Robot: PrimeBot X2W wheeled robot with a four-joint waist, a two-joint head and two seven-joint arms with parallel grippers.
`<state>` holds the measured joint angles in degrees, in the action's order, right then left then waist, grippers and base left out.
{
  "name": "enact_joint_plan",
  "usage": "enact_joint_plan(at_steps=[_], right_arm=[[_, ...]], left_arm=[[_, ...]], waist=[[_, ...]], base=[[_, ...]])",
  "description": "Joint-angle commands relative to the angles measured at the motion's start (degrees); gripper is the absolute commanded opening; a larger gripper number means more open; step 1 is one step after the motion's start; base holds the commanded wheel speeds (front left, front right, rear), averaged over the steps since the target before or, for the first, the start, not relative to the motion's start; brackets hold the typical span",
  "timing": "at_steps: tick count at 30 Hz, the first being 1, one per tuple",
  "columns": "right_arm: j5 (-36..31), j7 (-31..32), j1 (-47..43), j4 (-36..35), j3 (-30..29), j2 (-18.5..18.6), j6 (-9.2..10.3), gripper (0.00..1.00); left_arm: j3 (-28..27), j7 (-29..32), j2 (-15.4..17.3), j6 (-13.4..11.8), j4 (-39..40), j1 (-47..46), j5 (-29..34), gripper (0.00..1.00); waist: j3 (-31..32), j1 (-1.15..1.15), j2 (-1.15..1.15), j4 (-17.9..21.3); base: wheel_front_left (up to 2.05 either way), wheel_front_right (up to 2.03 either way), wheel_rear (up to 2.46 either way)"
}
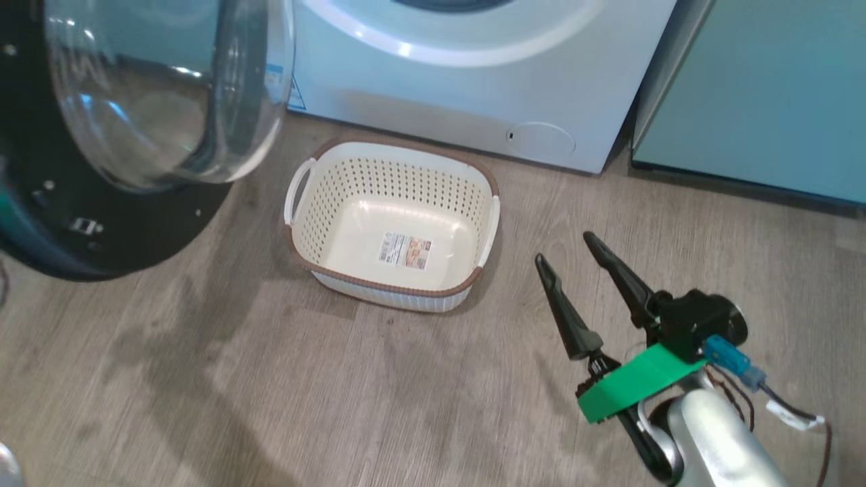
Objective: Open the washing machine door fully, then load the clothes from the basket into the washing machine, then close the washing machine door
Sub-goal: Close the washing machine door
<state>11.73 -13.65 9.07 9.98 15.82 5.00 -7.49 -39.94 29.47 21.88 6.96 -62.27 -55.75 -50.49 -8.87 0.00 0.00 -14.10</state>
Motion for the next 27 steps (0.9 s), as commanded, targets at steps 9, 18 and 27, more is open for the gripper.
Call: enact_joint_plan(at_steps=[9, 18, 27], right_arm=[[1.0, -1.1, -0.5, -0.5, 1.4, -1.5, 0.0, 1.0], [1.1, -1.3, -1.5, 0.0, 1.3, -1.9, 0.0, 1.0], [0.6, -1.3, -1.8, -0.5, 1.1, -2.0, 0.0, 1.0]], left_arm=[[2.8, 7.4, -3.3, 0.5, 10.4, 7.6, -6.2, 0.0], [5.0, 12.8, -9.2, 0.5, 16.8, 13.3, -11.0, 0.0], [7.4, 16.9, -16.6, 0.5, 25.6, 18.6, -15.3, 0.0]], waist=[[3.4, 0.0, 0.0, 0.8], [4.6, 0.0, 0.0, 2.5], [4.0, 0.0, 0.0, 5.6]], base=[[0.0, 0.0, 0.0], [0.0, 0.0, 0.0], [0.0, 0.0, 0.0]])
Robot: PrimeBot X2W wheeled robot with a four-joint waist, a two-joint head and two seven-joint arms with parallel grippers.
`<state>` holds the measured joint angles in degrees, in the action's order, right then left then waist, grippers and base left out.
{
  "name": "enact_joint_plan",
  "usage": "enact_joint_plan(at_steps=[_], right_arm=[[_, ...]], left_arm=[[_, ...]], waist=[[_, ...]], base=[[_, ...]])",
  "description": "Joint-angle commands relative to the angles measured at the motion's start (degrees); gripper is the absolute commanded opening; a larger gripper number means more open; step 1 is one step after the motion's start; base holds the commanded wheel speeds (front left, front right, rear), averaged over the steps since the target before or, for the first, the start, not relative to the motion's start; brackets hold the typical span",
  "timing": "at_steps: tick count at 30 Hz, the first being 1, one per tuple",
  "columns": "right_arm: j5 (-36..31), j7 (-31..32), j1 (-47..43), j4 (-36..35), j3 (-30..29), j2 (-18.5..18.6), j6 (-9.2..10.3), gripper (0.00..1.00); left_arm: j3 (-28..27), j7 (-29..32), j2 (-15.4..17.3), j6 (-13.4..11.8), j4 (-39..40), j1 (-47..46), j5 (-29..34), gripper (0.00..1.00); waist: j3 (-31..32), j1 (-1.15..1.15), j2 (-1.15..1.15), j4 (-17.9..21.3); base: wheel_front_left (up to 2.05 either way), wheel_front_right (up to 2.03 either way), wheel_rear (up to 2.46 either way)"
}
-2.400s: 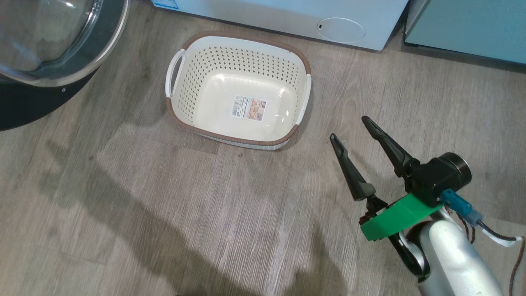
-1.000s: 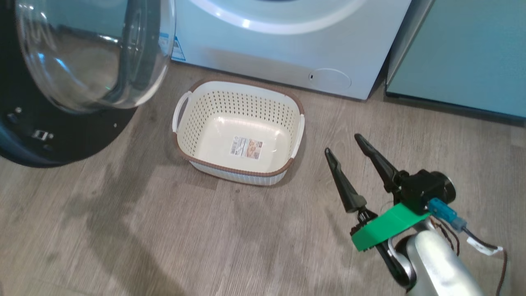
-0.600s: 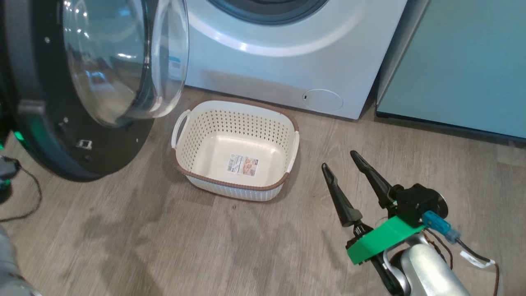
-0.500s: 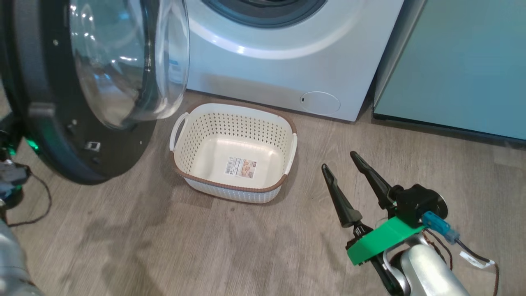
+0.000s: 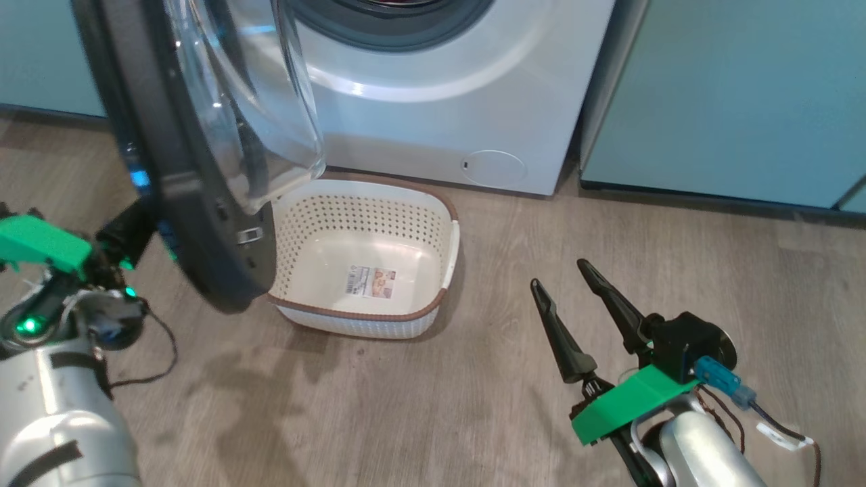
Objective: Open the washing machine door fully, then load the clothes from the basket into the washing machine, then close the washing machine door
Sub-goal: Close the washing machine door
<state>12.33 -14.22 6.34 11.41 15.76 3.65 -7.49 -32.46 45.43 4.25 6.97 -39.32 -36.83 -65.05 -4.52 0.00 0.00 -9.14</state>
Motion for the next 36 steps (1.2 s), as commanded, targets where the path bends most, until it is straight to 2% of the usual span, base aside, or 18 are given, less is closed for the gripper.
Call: enact_joint_plan(at_steps=[1, 10, 12, 19, 24, 32, 36], right_arm=[[-0.1, -0.7, 0.9, -2.0, 1.1, -0.7, 0.0, 1.0], [-1.0, -0.6, 1.9, -2.9, 1.2, -0.6, 0.0, 1.0], [-1.2, -0.5, 2.0, -3.3, 1.0, -0.4, 0.0, 1.0], [-1.6, -0.3, 2.0, -4.2, 0.5, -0.1, 0.0, 1.0], [-1.5, -0.4, 1.7, -5.0, 0.3, -0.3, 0.0, 1.0], [-1.1, -0.6, 2.2, -5.3, -0.4, -0.6, 0.0, 1.0], [-0.5, -0.7, 2.7, -5.3, -1.0, -0.7, 0.0, 1.0]], left_arm=[[0.0, 1.1, 0.4, 0.5, 3.4, 0.1, -1.3, 0.0], [4.0, -0.1, -1.3, 0.2, 7.2, 2.9, -6.2, 0.0], [6.5, -1.4, -1.3, 0.2, 7.0, 3.2, -9.0, 0.0], [14.9, -10.8, -1.4, -0.5, 5.5, 3.1, -17.2, 0.0], [19.0, -17.1, -1.4, -0.5, 4.8, 2.1, -19.9, 0.0], [20.5, -26.5, -1.4, -0.7, 2.1, -2.5, -22.5, 0.0], [18.8, -32.9, -1.4, -0.2, 0.4, -7.0, -24.0, 0.0]], waist=[[-0.6, 0.0, 0.0, 1.0], [-3.2, 0.0, 0.0, 5.7], [-4.1, 0.0, 0.0, 7.0], [-6.1, 0.0, 0.0, 11.7], [-7.1, 0.0, 0.0, 15.4], [-10.1, 0.0, 0.0, 21.8], [-12.5, 0.0, 0.0, 25.5]], base=[[0.0, 0.0, 0.0], [0.0, 0.0, 0.0], [0.0, 0.0, 0.0], [0.0, 0.0, 0.0], [0.0, 0.0, 0.0], [0.0, 0.0, 0.0], [0.0, 0.0, 0.0]])
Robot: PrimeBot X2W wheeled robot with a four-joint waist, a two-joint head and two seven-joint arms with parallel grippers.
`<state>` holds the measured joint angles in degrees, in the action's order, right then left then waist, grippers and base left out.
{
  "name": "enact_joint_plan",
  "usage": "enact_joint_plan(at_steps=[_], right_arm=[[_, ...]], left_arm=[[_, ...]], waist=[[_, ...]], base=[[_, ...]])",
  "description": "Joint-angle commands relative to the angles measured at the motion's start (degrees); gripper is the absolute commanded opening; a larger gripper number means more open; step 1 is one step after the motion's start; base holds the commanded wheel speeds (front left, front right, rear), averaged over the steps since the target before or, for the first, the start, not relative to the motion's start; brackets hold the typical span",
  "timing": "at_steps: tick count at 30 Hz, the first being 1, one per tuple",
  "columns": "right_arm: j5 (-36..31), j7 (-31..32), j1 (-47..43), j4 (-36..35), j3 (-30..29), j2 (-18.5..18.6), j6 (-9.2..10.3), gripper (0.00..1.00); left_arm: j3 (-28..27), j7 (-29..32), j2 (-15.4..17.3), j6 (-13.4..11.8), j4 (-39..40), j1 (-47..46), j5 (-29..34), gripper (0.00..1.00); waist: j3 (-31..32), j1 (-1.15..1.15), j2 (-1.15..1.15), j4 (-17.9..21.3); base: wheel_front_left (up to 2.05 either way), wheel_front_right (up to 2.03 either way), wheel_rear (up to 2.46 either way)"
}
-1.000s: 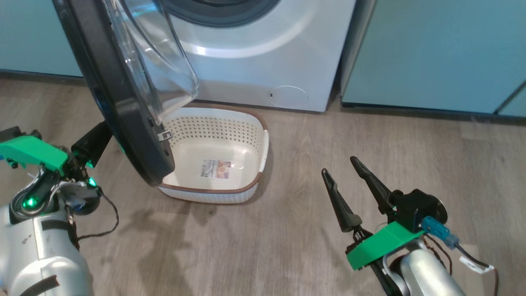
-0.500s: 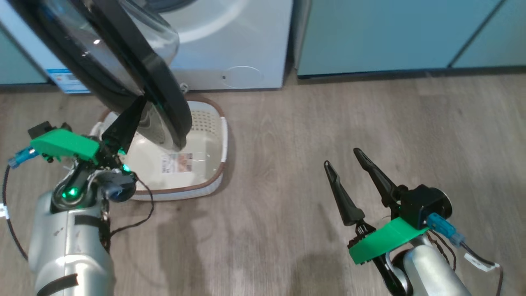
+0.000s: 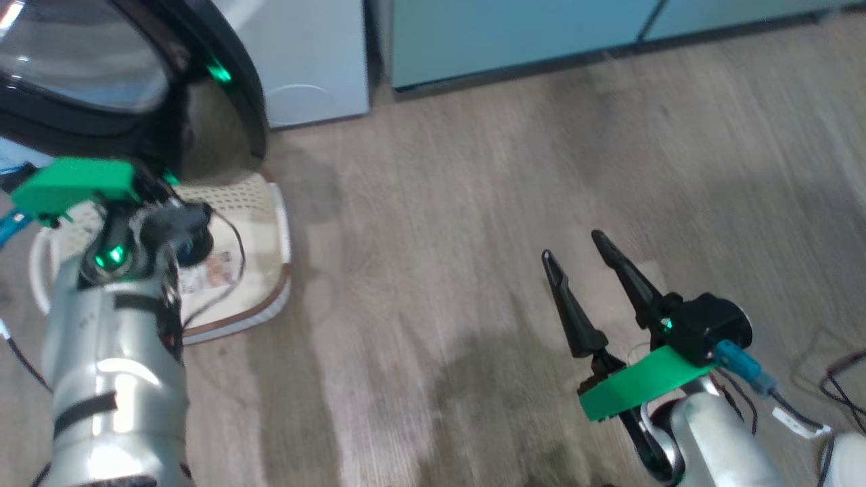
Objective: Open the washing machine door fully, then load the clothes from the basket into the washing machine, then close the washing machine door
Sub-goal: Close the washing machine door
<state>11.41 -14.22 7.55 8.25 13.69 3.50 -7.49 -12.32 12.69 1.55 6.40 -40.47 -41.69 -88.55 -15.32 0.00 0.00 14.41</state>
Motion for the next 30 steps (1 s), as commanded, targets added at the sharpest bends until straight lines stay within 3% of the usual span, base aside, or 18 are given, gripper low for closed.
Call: enact_joint_plan(at_steps=[1, 18, 24, 30], right_arm=[[0.6, -0.7, 1.6, -2.1, 1.0, -0.6, 0.0, 1.0], [6.6, -0.8, 2.5, -3.8, 1.6, -0.6, 0.0, 1.0], [6.8, -0.8, 2.5, -3.7, 1.1, -0.6, 0.0, 1.0], [6.4, -0.8, 2.5, -3.5, 0.7, -0.6, 0.0, 1.0]], left_arm=[[-1.7, -1.4, 1.3, 0.5, 1.1, -3.1, -0.9, 0.0], [-6.0, -20.1, 4.2, 1.1, -2.3, -15.6, 2.3, 0.0], [-5.7, -21.3, 4.2, 1.1, -2.6, -16.5, 2.4, 0.0], [-4.2, -19.3, 3.4, 1.1, -2.3, -13.9, 1.7, 0.0]], waist=[[-2.2, 0.0, 0.0, 2.6], [-6.8, 0.0, 0.0, 13.3], [-6.6, 0.0, 0.0, 13.7], [-5.3, 0.0, 0.0, 11.7]], base=[[0.0, 0.0, 0.0], [0.0, 0.0, 0.0], [0.0, 0.0, 0.0], [0.0, 0.0, 0.0]])
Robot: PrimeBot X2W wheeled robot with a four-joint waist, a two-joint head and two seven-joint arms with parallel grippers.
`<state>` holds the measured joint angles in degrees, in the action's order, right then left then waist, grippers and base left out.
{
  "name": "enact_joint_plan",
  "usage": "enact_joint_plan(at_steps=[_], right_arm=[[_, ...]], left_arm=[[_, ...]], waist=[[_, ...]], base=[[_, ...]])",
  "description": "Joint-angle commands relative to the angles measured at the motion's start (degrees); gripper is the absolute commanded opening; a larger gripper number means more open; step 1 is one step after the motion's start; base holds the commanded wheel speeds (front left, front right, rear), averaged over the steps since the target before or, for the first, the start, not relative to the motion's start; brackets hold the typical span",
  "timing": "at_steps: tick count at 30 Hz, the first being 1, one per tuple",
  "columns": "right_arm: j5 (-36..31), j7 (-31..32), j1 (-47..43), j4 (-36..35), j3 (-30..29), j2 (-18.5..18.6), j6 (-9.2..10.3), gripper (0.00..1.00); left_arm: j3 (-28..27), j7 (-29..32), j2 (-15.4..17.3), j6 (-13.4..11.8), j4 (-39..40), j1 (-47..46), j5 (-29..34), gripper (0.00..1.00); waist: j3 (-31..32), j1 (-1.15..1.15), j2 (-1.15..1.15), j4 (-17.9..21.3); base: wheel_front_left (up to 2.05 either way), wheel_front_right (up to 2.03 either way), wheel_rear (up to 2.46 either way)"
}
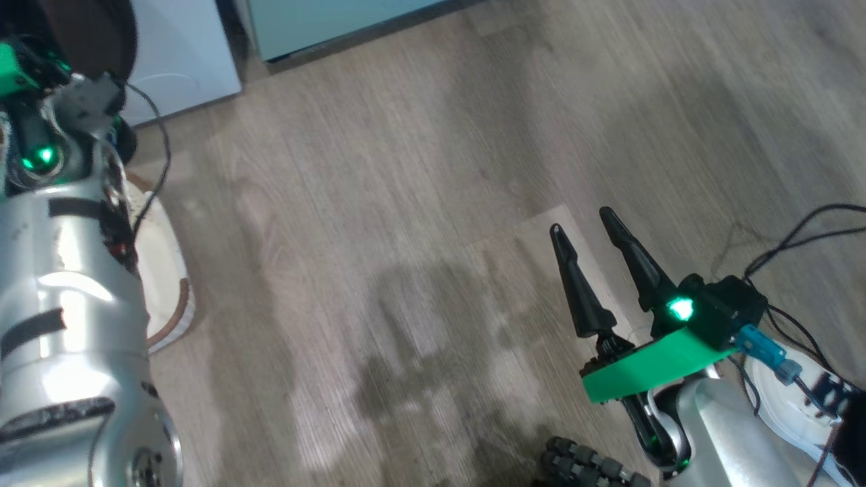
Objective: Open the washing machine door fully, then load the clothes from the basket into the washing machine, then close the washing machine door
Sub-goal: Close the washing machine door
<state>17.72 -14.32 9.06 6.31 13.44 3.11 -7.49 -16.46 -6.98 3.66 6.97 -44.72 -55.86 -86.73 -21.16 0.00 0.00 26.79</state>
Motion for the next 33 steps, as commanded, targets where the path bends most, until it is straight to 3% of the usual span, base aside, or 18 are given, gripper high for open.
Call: enact_joint_plan(at_steps=[1, 10, 17, 21, 27, 30, 33], right_arm=[[-0.1, -0.7, 0.9, -1.6, 1.0, -0.2, 0.0, 1.0], [-2.8, -0.7, 0.4, 0.0, -1.7, -0.2, 0.0, 1.0], [-5.0, -0.7, -1.9, 0.9, -5.3, -0.2, 0.0, 1.0], [-6.0, -0.7, -3.2, 1.1, -7.0, -0.2, 0.0, 1.0], [-6.8, -0.7, -5.2, 1.4, -8.7, -0.2, 0.0, 1.0], [-6.9, -0.7, -5.8, 1.2, -9.1, -0.2, 0.0, 1.0], [-6.7, -0.7, -6.2, 0.9, -9.2, -0.2, 0.0, 1.0]], left_arm=[[0.4, 1.0, 1.1, 0.5, 2.0, 1.2, -0.2, 0.0], [8.4, 5.4, -0.2, 0.5, 7.8, 14.6, 2.0, 0.0], [21.4, 9.2, 0.0, 0.5, 15.9, 26.8, 7.9, 0.0], [31.8, 7.7, 4.5, 0.5, 20.9, 32.3, 16.9, 0.0], [44.7, 0.4, 12.7, 0.5, 21.2, 36.4, 32.3, 0.0], [46.9, -4.6, 15.2, 0.4, 20.1, 36.7, 38.5, 0.0], [45.7, -7.2, 16.0, -1.3, 20.8, 37.4, 42.2, 0.0]], waist=[[0.9, 0.0, 0.0, -1.2], [7.1, 0.0, 0.0, -6.6], [13.1, 0.0, 0.0, -12.7], [16.1, 0.0, 0.0, -16.6], [20.4, 0.0, 0.0, -21.9], [21.7, 0.0, 0.0, -24.0], [22.6, 0.0, 0.0, -25.7]], base=[[0.0, 0.0, 0.0], [0.0, 0.0, 0.0], [0.0, 0.0, 0.0], [0.0, 0.0, 0.0], [0.0, 0.0, 0.0], [0.0, 0.0, 0.0], [0.0, 0.0, 0.0]])
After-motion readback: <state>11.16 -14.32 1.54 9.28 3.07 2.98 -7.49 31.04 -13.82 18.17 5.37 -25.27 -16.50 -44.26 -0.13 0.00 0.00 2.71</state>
